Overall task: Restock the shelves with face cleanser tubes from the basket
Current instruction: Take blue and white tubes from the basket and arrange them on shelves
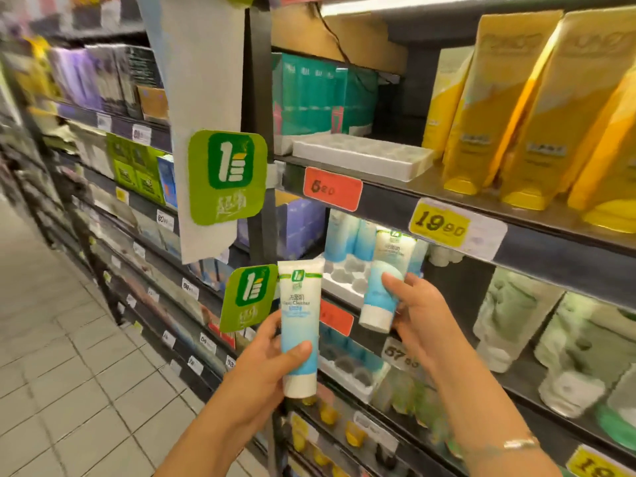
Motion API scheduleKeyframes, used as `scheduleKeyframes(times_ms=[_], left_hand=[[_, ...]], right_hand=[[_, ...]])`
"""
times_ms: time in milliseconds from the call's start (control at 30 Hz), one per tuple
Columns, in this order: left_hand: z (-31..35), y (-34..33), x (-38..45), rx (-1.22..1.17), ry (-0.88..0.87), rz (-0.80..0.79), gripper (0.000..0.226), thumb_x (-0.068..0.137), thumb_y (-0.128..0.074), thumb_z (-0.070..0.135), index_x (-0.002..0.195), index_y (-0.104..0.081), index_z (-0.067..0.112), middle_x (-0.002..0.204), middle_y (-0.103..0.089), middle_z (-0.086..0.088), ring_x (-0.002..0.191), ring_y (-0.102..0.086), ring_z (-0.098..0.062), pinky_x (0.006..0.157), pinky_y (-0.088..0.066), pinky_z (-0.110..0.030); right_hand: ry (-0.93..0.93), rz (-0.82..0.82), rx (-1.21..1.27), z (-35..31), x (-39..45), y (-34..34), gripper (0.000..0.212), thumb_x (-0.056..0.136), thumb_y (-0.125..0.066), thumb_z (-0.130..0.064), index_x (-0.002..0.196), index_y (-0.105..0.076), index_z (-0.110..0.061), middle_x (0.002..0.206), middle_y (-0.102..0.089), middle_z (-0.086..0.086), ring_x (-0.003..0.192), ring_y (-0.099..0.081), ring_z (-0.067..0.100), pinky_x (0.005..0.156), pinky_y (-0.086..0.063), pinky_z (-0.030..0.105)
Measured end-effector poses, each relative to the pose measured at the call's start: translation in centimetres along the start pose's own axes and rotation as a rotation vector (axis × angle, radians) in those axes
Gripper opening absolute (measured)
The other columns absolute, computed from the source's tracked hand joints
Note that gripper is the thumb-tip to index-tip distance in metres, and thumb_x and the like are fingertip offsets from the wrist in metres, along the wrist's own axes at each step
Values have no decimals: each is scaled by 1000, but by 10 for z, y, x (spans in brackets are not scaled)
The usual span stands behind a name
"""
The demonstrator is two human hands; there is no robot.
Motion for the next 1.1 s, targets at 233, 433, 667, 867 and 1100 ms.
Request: scheduleKeyframes(times_ms=[233,433,667,867,1100], left_hand=[[5,-5,32,13,-23,18,67,62,-70,11,124,-50,23,99,-72,-5,83,-69,-18,63,-54,-28],[14,-2,50,4,-36,8,59,64,-67,9,119,-53,26,96,-72,-6,78,-68,-16,60,-54,-27],[28,-6,71,3,-30,-63,59,66,-65,7,121,-50,23,92,-72,0,77,-68,-13,62,-55,-25],[31,-7,83,13,-3,-132,57,66,-65,9,118,-52,27,94,-73,2,80,-69,-11,64,-55,-23],[28,-6,93,19,9,-165,57,66,-65,9,118,-51,26,91,-73,3,82,-67,-13,70,-56,-28]], right_hand=[[215,186,-440,-32,44,-2,11,86,-64,-16,96,-60,-14,105,-69,12,92,-66,23,86,-54,37],[268,423,-756,-37,66,-1,36,84,-65,-34,100,-64,-2,96,-65,13,90,-58,26,77,-41,31],[302,512,-854,-32,79,-13,38,85,-65,-31,94,-66,6,99,-67,21,95,-60,34,79,-42,36],[359,566,-924,-30,81,-23,37,85,-66,-28,95,-64,7,99,-65,23,96,-58,35,81,-42,35],[322,536,-1025,-27,86,-24,32,86,-64,-25,98,-62,5,104,-62,21,103,-55,34,89,-41,37]])
Point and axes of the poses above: each hand's wrist, its own x-axis towards the middle knuckle, its own y-axis out of the back of the hand, z = x × y, the point moved 9 cm from there along x, towards the middle knuckle
